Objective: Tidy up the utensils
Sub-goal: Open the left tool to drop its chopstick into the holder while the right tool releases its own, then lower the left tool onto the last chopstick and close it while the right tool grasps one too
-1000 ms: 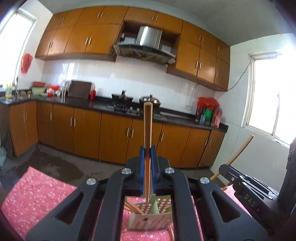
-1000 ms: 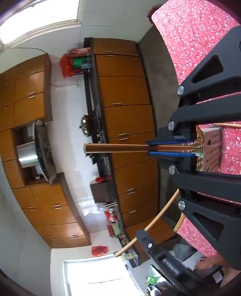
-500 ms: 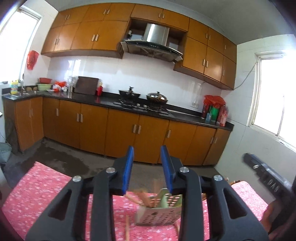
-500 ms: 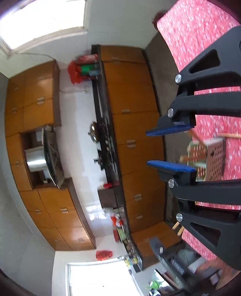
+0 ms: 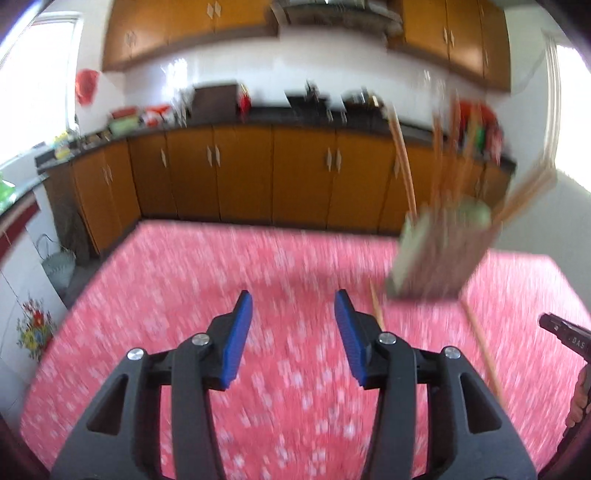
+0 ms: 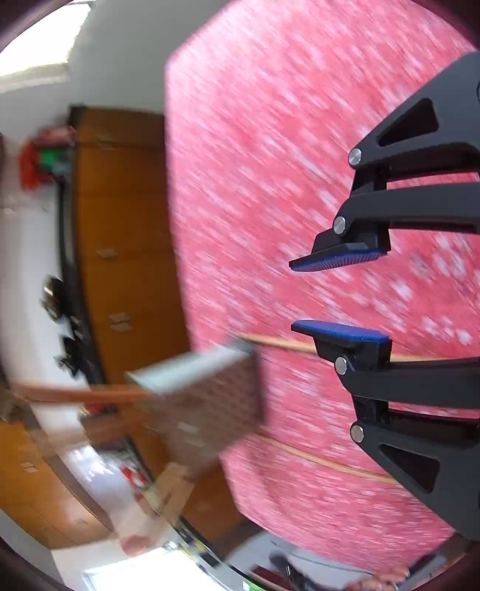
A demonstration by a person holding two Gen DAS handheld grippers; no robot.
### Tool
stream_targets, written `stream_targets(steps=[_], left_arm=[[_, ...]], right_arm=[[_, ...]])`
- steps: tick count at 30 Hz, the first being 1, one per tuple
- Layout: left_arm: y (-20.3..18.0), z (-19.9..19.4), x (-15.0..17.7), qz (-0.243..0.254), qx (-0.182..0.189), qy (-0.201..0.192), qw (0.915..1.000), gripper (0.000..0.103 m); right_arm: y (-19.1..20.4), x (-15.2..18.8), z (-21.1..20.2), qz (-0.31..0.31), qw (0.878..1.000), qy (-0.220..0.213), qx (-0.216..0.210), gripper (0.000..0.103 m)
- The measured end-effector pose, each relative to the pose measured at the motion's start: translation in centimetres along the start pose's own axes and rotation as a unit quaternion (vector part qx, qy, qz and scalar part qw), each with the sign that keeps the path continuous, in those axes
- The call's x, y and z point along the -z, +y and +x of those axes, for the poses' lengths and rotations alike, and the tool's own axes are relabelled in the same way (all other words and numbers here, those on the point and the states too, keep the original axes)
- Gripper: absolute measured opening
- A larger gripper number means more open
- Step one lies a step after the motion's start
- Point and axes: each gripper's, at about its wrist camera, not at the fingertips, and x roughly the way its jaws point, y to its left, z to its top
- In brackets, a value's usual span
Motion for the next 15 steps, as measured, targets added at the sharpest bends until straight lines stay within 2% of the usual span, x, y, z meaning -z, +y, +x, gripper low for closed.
stream_targets(steps=[3,5,9,12,13,15], left_arm=[[-1.1,1.3,2.7,0.006,0.029,0.037,0.9989,0.046],[-2.0,1.9,3.9,0.003,0.053,0.058,0.9969,0.046],[-3.9,2.8,5.5,0.001,0.078,0.082,0.9936,0.046],[-5.5,3.5,6.2,0.014,0.081,0.097,0.9919,0.043],[-5.8,3.7,6.2,0.018,0.080,0.100,0.9916,0.042],[-6.5,4.2,6.4,0.029,0.072,0.109,0.9910,0.035]], right_arm=[[1.8,2.9,1.6,-0.018,0.999,0.037,-0.028,0.028],[2.9,3.9,2.0,-0.032,0.998,0.048,-0.030,0.028],[3.6,4.9,3.0,-0.042,0.997,0.065,-0.022,0.028],[3.9,5.5,3.2,-0.052,0.997,0.061,0.000,0.011],[3.6,5.4,3.2,-0.050,0.997,0.061,0.006,0.008],[2.9,4.9,3.4,-0.034,0.997,0.062,0.008,0.008]])
